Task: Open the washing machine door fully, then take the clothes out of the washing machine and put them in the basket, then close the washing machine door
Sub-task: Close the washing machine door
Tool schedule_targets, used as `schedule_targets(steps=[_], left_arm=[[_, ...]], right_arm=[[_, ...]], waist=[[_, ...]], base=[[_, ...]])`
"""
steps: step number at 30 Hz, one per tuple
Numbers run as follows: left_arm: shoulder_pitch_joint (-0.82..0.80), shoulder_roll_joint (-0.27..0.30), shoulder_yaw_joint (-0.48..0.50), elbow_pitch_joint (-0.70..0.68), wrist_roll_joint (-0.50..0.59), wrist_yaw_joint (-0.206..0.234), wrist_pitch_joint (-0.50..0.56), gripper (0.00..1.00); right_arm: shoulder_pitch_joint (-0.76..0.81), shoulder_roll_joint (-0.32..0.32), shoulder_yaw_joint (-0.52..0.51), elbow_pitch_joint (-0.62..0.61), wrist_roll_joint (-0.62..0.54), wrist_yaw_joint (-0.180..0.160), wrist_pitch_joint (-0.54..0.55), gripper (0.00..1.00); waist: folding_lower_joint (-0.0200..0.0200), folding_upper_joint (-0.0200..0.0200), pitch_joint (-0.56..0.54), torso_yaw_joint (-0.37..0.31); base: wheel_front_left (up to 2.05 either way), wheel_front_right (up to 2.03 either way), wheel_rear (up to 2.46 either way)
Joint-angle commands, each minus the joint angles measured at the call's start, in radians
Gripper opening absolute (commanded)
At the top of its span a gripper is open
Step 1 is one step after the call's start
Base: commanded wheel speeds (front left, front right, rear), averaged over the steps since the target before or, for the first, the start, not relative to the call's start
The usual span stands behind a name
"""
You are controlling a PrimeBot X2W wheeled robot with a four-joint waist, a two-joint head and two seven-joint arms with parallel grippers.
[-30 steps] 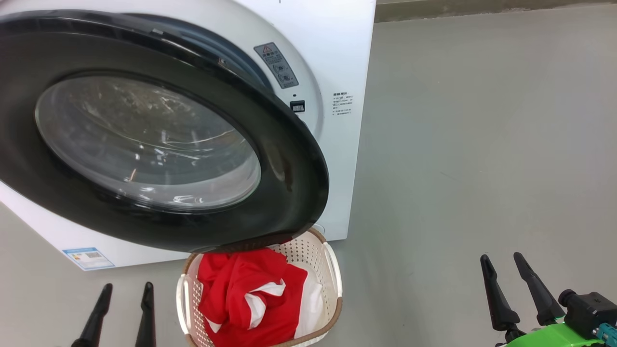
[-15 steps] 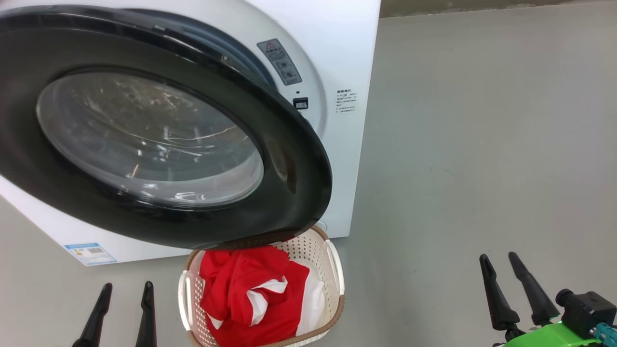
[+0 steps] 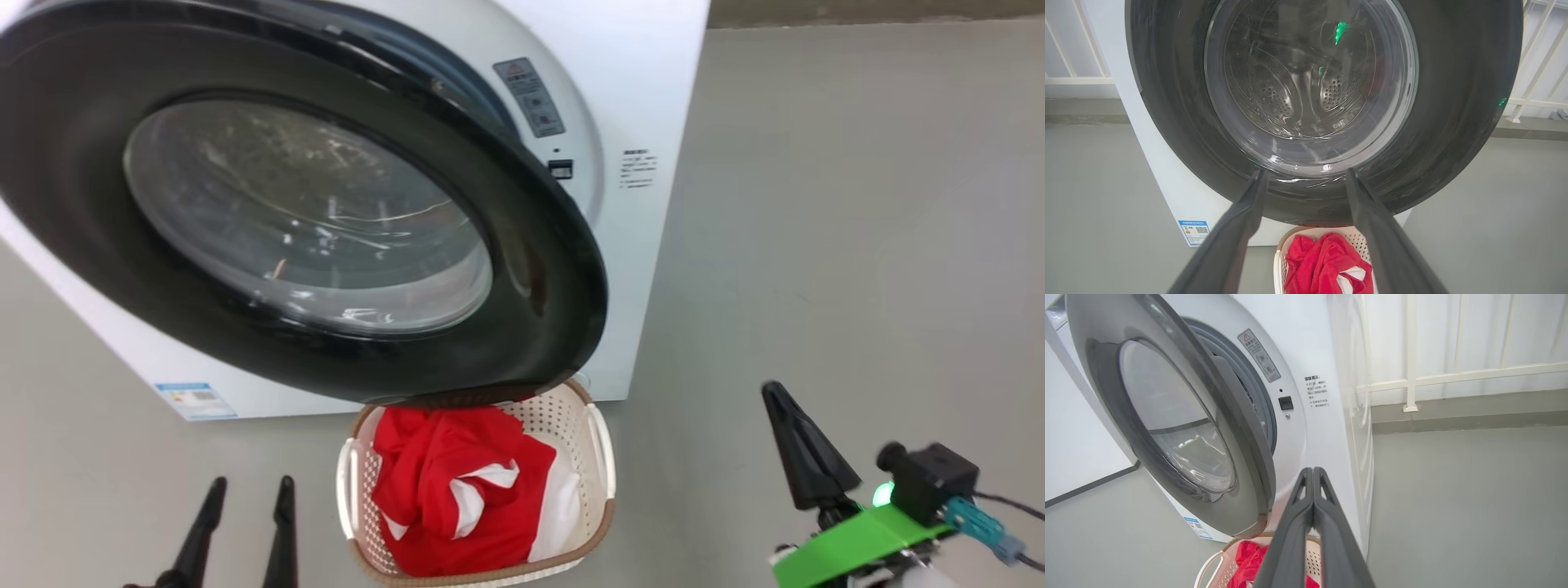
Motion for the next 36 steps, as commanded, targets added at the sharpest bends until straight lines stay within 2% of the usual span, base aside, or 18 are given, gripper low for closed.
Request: schedule_targets(steps=[1,11,19,26,36], left_arm=[[-0.025,0.003,0.013,-0.026,-0.011,0.012,-0.012,1.0],[-0.027,0.003,-0.045,-0.035,-0.047,0.04,-0.012,1.0],[-0.049,0.003,-0.086,-0.052,-0.076,0.058,-0.012,1.0],[-0.089,0.003,-0.124,-0.055,-0.101,0.069,-0.012,1.0],[-0.136,0.003,-0.145,-0.065,-0.122,0.084,-0.012,1.0]], right_arm=[[-0.063,-0.018,0.05,-0.021,0.012,0.006,-0.006,0.0],[-0.176,-0.039,0.16,0.006,0.033,0.006,-0.006,0.0],[-0.278,-0.057,0.221,0.016,0.042,0.006,-0.006,0.0],[-0.338,-0.067,0.219,0.032,0.034,0.006,-0.006,0.0],[-0.407,-0.09,0.205,0.03,0.045,0.006,-0.006,0.0]], waist=[[0.0,0.0,0.005,0.032],[0.0,0.0,0.014,0.119],[0.0,0.0,0.073,0.171],[0.0,0.0,0.136,0.204],[0.0,0.0,0.204,0.215]], base=[[0.0,0.0,0.0],[0.0,0.0,0.0],[0.0,0.0,0.0],[0.0,0.0,0.0],[0.0,0.0,0.0]])
